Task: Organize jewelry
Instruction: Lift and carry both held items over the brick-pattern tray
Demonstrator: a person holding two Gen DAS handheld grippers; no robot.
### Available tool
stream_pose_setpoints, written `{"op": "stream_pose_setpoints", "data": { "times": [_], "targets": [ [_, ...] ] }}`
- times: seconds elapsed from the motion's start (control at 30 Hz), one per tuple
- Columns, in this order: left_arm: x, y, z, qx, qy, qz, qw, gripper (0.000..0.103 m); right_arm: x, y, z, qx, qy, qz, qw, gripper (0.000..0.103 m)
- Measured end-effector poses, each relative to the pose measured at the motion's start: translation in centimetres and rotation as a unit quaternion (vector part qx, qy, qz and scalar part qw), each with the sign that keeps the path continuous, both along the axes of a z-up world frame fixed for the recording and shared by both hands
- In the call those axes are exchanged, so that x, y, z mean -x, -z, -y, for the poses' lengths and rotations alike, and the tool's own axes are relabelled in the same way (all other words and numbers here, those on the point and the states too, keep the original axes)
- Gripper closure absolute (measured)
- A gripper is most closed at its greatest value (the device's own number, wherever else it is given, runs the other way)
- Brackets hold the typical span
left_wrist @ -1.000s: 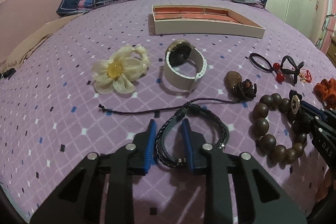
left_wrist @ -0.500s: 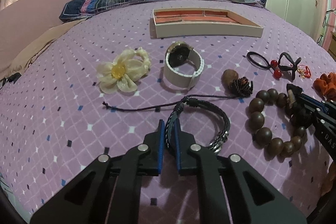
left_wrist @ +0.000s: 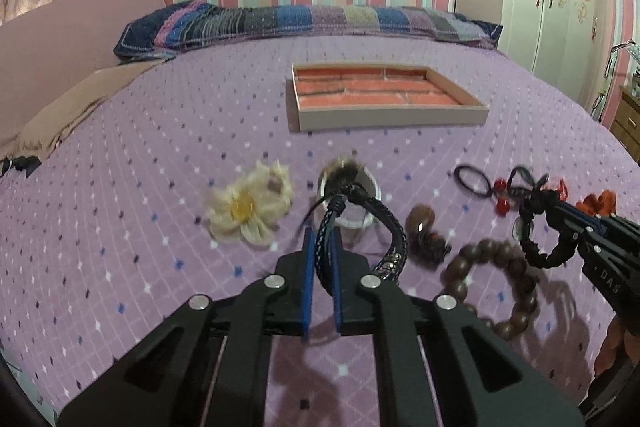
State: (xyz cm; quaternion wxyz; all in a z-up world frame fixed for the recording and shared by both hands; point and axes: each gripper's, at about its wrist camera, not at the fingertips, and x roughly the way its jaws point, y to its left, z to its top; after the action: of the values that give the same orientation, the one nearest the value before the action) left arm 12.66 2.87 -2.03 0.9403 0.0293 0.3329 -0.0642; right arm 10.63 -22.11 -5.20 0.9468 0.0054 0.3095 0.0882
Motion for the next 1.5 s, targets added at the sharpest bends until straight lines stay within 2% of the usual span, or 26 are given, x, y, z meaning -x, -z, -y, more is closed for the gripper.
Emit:
{"op": "stream_pose_setpoints", "data": {
  "times": [0.27,0.4,0.5,0.67,0.83,1.0,1.1,1.3,1.5],
  "targets": [
    [-3.0,-4.4,1.0,0.008,0.015,0.032,0.9993,0.095,-2.9,-3.3,0.7,-0.008,-0.001,0.019,1.0,0.091],
    [-6.0,-6.7,1.8,0.013,0.014,0.043,0.9989,0.095,-6.9,-5.9,1.8,-0.026,0.009,0.026,0.999,0.091],
    [-9.0,-8.2,2.5,0.013,0.013,0.049,0.9986,0.095,-9.9,-7.3,2.2,-0.019,0.014,0.037,0.999,0.091],
    [-16.3,-9.1,3.5,0.021,0.003,0.031,0.9993,0.095,-17.2,-9.0,2.9,-0.018,0.022,0.039,0.999,0.091],
    [-23.6,-8.5,4.6,0.032,-0.008,0.002,0.9995,0.095,-25.0,-8.9,3.2,-0.011,0.027,0.028,0.999,0.091],
    [-30.2,-7.0,5.7,0.04,-0.015,-0.03,0.9986,0.095,-31.9,-7.4,3.3,-0.004,0.027,0.004,1.0,0.091],
    [-33.4,-5.4,6.6,0.024,-0.022,-0.045,0.9984,0.095,-35.8,-5.9,3.7,-0.007,0.038,-0.012,0.999,0.091],
    [-38.1,-2.4,8.2,-0.023,-0.024,-0.06,0.9977,0.095,-40.9,-3.1,3.8,-0.008,0.045,-0.053,0.998,0.091],
    [-41.8,0.1,7.7,-0.011,-0.027,-0.096,0.995,0.095,-44.5,-1.3,3.1,0.011,0.042,-0.11,0.993,0.091]
  ]
}}
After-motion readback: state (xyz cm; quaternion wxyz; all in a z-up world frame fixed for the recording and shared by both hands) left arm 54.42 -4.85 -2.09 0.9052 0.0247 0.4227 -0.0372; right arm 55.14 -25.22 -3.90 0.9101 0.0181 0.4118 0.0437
